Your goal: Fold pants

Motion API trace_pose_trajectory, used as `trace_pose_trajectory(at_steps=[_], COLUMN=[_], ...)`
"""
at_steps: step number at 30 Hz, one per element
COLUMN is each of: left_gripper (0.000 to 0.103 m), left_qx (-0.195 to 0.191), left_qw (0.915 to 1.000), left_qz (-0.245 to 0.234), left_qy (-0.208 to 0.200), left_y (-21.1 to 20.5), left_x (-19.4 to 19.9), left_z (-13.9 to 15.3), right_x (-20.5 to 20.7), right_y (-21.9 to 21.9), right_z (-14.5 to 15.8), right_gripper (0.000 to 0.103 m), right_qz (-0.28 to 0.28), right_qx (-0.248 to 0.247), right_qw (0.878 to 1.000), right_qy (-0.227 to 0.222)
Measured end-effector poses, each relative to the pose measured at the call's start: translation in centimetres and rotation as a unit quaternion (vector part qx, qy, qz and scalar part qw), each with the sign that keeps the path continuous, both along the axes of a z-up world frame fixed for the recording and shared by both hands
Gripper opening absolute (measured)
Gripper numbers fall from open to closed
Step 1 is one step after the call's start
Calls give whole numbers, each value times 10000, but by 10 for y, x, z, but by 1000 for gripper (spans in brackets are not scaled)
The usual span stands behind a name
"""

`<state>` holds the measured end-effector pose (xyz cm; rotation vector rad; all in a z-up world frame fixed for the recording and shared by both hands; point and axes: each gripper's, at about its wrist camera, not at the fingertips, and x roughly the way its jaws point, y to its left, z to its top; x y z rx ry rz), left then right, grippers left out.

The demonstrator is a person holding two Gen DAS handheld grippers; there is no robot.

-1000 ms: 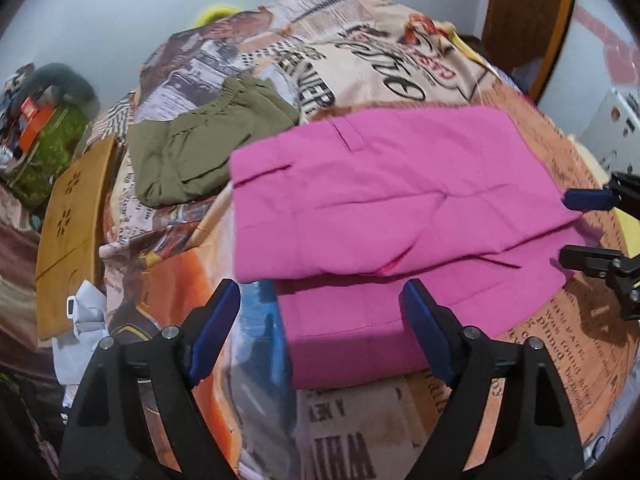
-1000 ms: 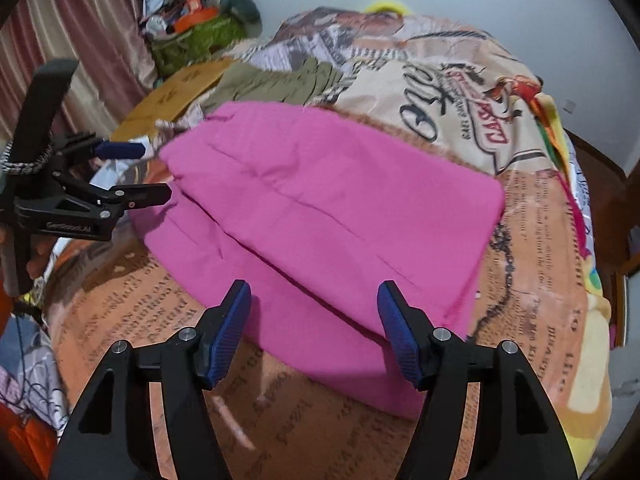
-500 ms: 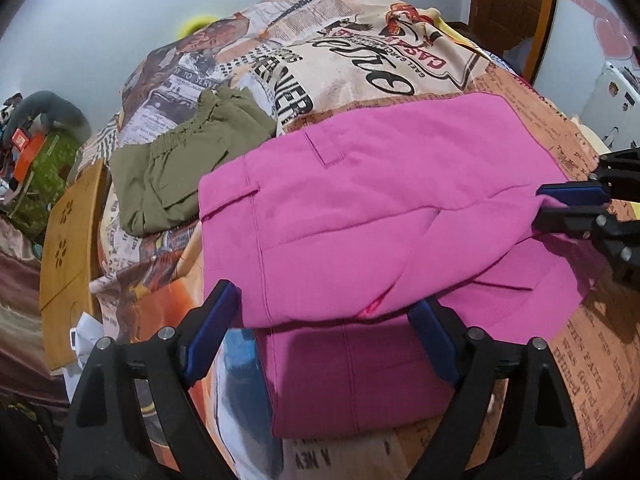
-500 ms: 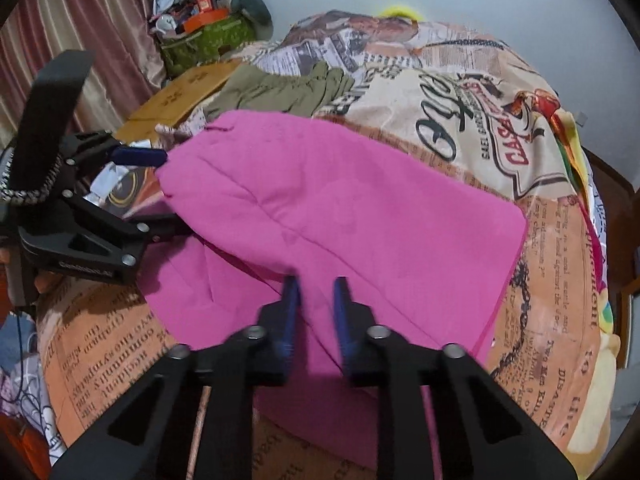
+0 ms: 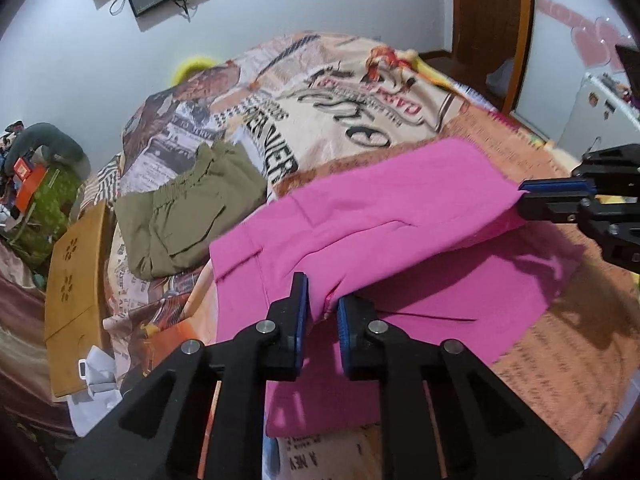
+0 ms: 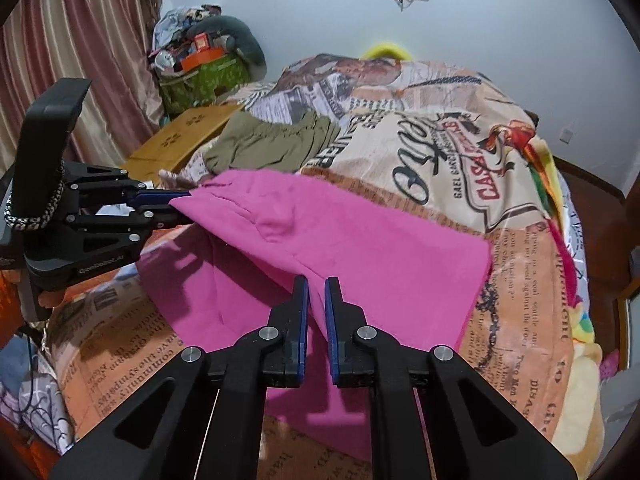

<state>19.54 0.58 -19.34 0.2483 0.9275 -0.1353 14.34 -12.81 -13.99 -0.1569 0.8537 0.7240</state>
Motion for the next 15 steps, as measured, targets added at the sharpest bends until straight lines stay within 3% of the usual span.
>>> trace_pose_trajectory(at_steps=[6,15], left_gripper=[14,14], left_qx=[-113,-10], left_qw=[9999,9983], left_qz=[-114,-200], left_qy=[-1,549], left_y=[-9,-15], left_x=[-17,-33], left_z=[9,-27], right_x=[-12,-29], right_y=[-11,-17], right_z=[11,-19], right_gripper=[7,7], right_qz=[6,107], right_qx=[48,-186], right_qw=[9999,9993], right_qy=[-108,308])
